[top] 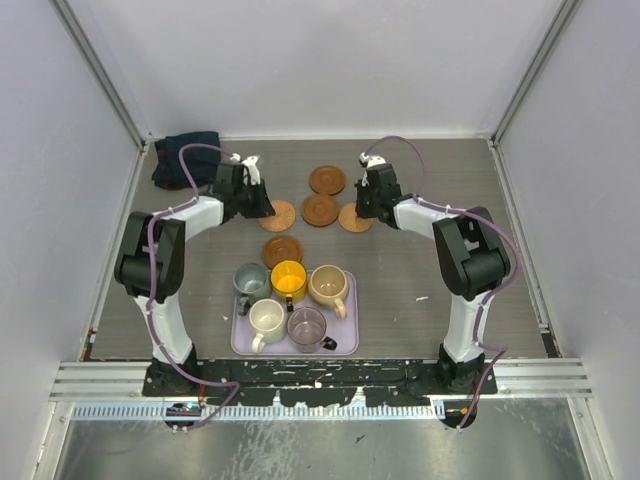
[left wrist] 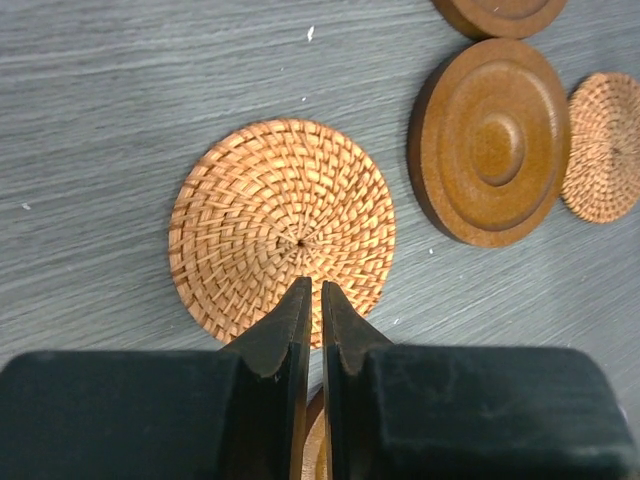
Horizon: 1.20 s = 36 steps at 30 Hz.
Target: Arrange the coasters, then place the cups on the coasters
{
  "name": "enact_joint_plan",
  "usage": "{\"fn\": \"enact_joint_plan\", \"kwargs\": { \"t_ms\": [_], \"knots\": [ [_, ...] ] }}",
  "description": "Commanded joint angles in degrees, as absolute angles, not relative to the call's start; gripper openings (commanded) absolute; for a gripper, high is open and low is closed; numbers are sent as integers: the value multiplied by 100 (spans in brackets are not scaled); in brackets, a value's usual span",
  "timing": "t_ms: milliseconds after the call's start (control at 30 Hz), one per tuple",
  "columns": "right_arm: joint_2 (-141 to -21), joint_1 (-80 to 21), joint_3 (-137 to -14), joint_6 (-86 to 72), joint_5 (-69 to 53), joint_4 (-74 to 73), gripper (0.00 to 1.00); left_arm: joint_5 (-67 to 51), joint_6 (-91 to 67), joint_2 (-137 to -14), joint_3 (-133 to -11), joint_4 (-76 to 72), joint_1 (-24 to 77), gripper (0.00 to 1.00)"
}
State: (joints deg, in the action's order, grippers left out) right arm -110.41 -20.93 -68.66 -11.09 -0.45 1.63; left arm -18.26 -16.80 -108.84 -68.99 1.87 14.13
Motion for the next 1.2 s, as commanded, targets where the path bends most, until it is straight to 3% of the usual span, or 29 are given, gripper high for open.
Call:
{"fn": "enact_joint_plan", "kwargs": {
  "t_ms": [0,967,1033,1167],
  "knots": [
    [-11064,-2105,-7121,-1156,35,153,2,-1895,-1438,-11012,-7314,701,1384,10],
    [-11523,-1741,-7261,-1187,1104,-839,1,-1948,-1247,-11705,-8313,1861,900,14],
    [-11607,-1633,-7338,-1193,1184,-879,1,-1971,-1270,-11641,-8216,1692,905,18],
    [-11791,-1261,-7598,-1457,987,-1002,1,-1995,-1270,-11536,-8122,1471,905,36]
  ]
}}
